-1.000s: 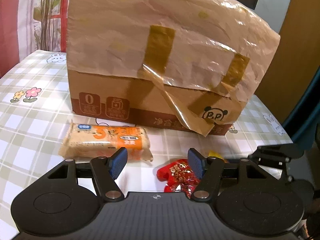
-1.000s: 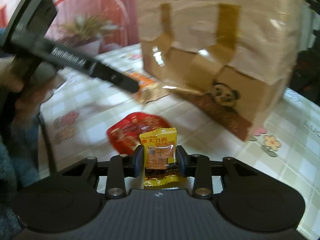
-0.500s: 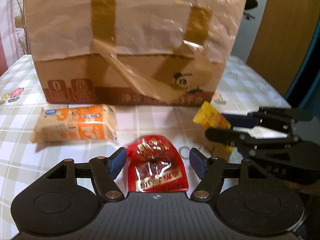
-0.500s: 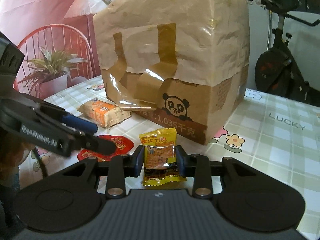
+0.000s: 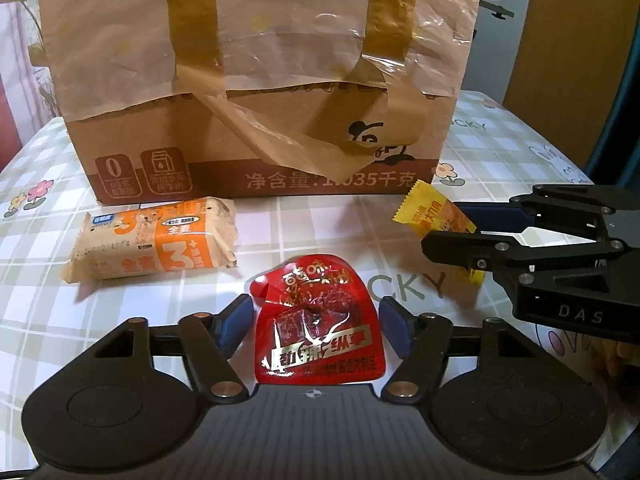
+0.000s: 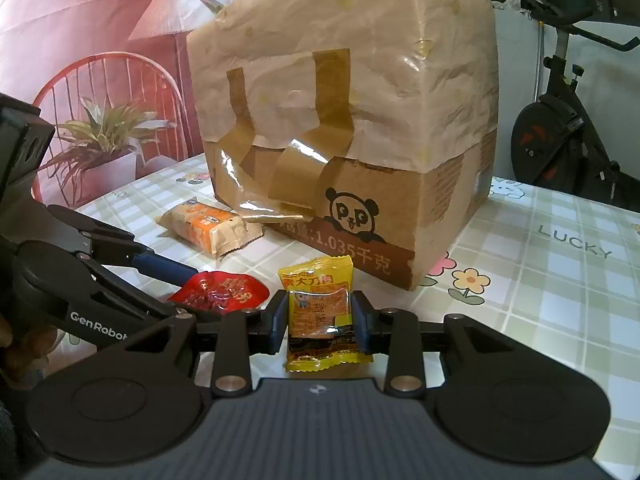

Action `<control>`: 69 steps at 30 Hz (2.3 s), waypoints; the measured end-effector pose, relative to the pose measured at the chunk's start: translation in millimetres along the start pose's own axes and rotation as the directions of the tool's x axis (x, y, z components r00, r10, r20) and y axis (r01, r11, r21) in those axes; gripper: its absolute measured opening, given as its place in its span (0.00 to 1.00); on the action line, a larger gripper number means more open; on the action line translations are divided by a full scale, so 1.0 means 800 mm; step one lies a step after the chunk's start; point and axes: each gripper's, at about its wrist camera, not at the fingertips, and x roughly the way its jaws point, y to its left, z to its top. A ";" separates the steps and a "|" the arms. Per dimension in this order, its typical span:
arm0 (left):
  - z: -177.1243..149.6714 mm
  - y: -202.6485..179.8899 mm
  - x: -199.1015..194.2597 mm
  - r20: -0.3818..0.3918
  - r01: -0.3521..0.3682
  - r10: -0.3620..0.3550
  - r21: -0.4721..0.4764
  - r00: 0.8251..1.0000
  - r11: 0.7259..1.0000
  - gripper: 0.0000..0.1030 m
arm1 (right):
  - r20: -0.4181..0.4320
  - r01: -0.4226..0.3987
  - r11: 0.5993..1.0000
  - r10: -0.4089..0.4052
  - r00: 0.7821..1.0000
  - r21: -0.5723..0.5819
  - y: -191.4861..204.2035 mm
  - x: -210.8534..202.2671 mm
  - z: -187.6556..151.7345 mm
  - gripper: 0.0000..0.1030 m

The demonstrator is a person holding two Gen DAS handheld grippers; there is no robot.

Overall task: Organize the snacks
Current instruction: 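Grasp the yellow packet with the right tool while the left tool grasps another red packet, then carry both packets over the box and open both tools to drop them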

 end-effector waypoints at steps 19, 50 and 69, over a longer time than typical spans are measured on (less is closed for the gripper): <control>-0.003 0.015 -0.027 0.061 0.070 -0.070 -0.007 0.996 0.998 0.37 | -0.003 0.001 1.000 -0.001 1.000 0.011 -0.003 0.000 -0.001 0.34; 0.037 0.087 -0.124 0.300 0.035 -0.005 -0.096 0.954 0.995 0.37 | 0.039 -0.004 0.998 0.006 0.999 -0.059 0.025 -0.023 0.050 0.34; 0.203 0.104 -0.171 0.502 0.077 -0.063 -0.008 0.863 0.997 0.38 | 0.237 0.097 0.985 -0.062 0.970 -0.139 0.030 -0.049 0.248 0.34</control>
